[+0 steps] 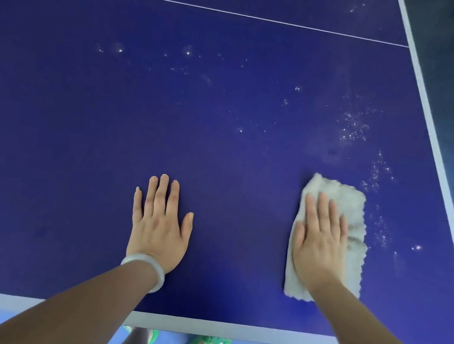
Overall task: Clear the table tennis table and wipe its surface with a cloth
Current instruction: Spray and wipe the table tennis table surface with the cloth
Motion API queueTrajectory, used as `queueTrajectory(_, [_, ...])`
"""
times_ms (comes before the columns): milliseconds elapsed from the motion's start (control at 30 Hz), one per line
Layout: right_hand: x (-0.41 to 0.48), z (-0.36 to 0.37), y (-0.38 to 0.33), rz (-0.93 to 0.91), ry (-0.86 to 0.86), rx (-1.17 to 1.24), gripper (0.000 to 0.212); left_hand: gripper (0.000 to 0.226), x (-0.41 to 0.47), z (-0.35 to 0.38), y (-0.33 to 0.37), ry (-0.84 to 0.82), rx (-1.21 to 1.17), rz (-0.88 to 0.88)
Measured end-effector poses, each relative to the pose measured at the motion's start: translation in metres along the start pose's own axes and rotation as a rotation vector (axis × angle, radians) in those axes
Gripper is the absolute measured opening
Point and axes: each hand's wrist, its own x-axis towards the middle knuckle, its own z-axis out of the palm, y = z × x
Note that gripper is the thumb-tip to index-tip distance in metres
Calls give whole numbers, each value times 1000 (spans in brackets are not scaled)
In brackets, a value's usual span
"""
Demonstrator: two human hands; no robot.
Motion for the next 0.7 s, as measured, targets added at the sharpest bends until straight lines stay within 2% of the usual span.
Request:
queueTrajectory(67, [11, 0, -24, 197, 32, 53, 64, 70, 0, -1, 0, -4, 8, -2])
queueTrajectory(100, [10, 1, -43, 213, 29, 69, 65, 70, 0, -1, 1, -4, 13, 0])
queueTrajectory(167, [-5, 4, -86, 82, 18, 67, 63, 71, 0, -2, 1, -1, 6, 4])
queueTrajectory(233, [-34, 9, -116, -146, -17, 51, 60, 73, 0, -3, 1, 2, -6, 7])
queueTrajectory(300, [-61, 10, -114, -329, -57, 34, 58, 73, -1, -3, 0, 5, -11, 10])
queueTrajectory(367, [-73, 9, -85, -410, -60, 20, 57, 70, -1, -2, 0, 10, -14, 7])
queueTrajectory(433, [-75, 7, -44, -363, -33, 6, 57, 67, -1, -1, 0, 18, -25, 2])
queueTrajectory(533, [-63, 2, 2, -156, -7, 7, 58, 72, -1, -2, 0, 12, -32, -3])
queueTrajectory(600, [-58, 1, 10, -82, -6, -10, 58, 72, -1, -2, 1, 12, -35, -1])
queueTrajectory(700, [-57, 2, 8, -73, -6, -37, 59, 71, -1, -2, 0, 17, -52, 1])
